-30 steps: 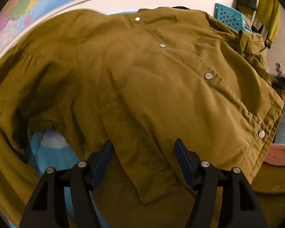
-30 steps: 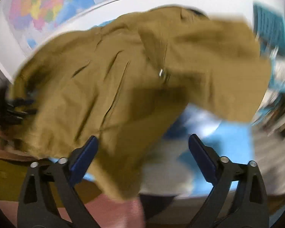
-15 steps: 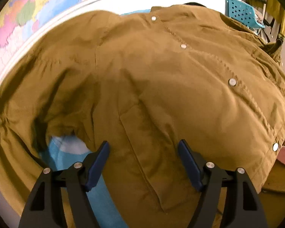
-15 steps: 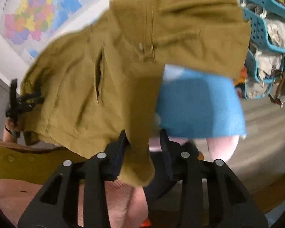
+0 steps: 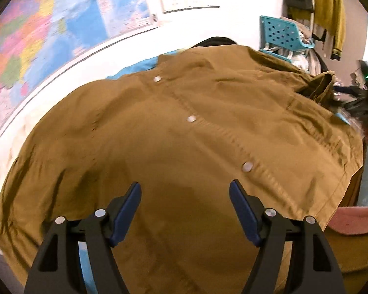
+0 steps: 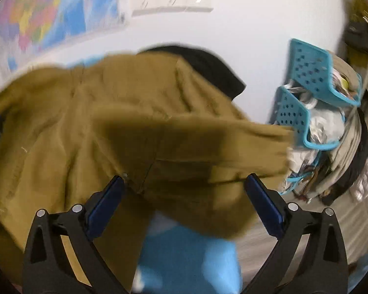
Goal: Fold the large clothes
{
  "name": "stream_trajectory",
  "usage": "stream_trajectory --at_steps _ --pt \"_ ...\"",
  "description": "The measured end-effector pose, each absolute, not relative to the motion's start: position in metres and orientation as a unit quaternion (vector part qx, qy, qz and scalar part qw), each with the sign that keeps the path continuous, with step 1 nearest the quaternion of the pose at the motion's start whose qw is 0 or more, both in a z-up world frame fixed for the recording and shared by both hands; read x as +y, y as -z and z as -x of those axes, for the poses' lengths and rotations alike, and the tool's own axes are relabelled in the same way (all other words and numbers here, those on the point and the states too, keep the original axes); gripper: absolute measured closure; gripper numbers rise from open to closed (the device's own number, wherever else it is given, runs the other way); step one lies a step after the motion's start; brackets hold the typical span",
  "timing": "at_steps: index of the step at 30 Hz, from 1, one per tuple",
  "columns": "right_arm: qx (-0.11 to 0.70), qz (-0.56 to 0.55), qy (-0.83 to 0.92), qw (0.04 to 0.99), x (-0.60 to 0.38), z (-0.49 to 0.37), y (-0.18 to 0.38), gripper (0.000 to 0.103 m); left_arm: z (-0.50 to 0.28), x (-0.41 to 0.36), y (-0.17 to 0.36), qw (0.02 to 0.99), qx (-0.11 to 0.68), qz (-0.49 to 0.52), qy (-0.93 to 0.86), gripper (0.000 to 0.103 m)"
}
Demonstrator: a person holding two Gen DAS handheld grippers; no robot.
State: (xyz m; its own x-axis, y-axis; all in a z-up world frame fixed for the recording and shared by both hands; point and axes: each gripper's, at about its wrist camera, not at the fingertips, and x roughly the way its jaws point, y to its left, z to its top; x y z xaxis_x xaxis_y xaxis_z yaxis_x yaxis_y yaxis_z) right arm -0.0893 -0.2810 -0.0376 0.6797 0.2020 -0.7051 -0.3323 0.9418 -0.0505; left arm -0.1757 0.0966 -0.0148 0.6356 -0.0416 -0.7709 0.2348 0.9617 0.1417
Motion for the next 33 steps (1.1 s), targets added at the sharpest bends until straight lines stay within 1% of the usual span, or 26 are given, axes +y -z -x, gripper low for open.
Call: stream_trajectory --at_steps 2,3,4,5,6,8,12,14,15,18,21,24,27,30,32,33 --pt "0.381 0.104 -0.143 0.908 -0.271 0.082 0.048 0.015 0.169 0.089 0.015 0.896 0.420 -0.118 0.087 0.031" --pt "0.383 0.087 -0.154 0.907 -0.275 0.078 0.048 0.029 0.167 0.086 0.015 0.895 0.420 -0.119 0.089 0.031" --pt "0.388 0.071 -0.160 0.905 -0.278 0.074 0.045 0.051 0.164 0.084 0.016 0.894 0.422 -0.118 0.092 0.031" --pt "0.390 0.060 -0.163 0.904 -0.282 0.073 0.040 0.066 0.161 0.083 0.017 0.893 0.424 -0.117 0.095 0.031" --pt "0.386 0.049 -0.167 0.906 -0.294 0.073 0.031 0.091 0.158 0.083 0.017 0.892 0.425 -0.116 0.097 0.031" --pt "0.373 0.013 -0.177 0.911 -0.313 0.074 0.009 0.091 0.151 0.084 0.019 0.892 0.427 -0.112 0.099 0.031" --pt "0.297 -0.075 -0.206 0.929 -0.354 0.076 -0.062 0.091 0.136 0.091 0.015 0.894 0.427 -0.077 0.115 0.031" --pt "0.242 -0.105 -0.235 0.936 -0.365 0.075 -0.108 0.091 0.129 0.096 0.009 0.896 0.423 -0.060 0.125 0.031" --pt "0.215 -0.117 -0.263 0.933 -0.363 0.074 -0.132 0.091 0.126 0.097 0.006 0.897 0.420 -0.054 0.129 0.031" --pt "0.173 -0.121 -0.339 0.917 -0.338 0.065 -0.182 0.091 0.117 0.103 -0.007 0.902 0.406 -0.032 0.143 0.031" --pt "0.166 -0.120 -0.415 0.886 -0.292 0.050 -0.209 0.091 0.112 0.111 -0.022 0.910 0.388 -0.012 0.148 0.031" --pt "0.194 -0.091 -0.481 0.850 -0.219 0.032 -0.211 0.091 0.112 0.125 -0.035 0.920 0.362 0.010 0.149 0.031" --pt "0.232 -0.051 -0.537 0.810 -0.140 0.019 -0.190 0.091 0.114 0.142 -0.039 0.926 0.348 0.031 0.146 0.031" --pt "0.287 -0.025 -0.565 0.773 -0.067 0.006 -0.149 0.089 0.118 0.162 -0.034 0.928 0.347 0.045 0.129 0.031" --pt "0.329 -0.013 -0.572 0.751 -0.033 -0.004 -0.117 0.086 0.118 0.178 -0.024 0.925 0.357 0.058 0.117 0.031" --pt "0.354 -0.013 -0.575 0.737 -0.015 -0.010 -0.097 0.081 0.118 0.183 -0.021 0.923 0.361 0.063 0.114 0.031"
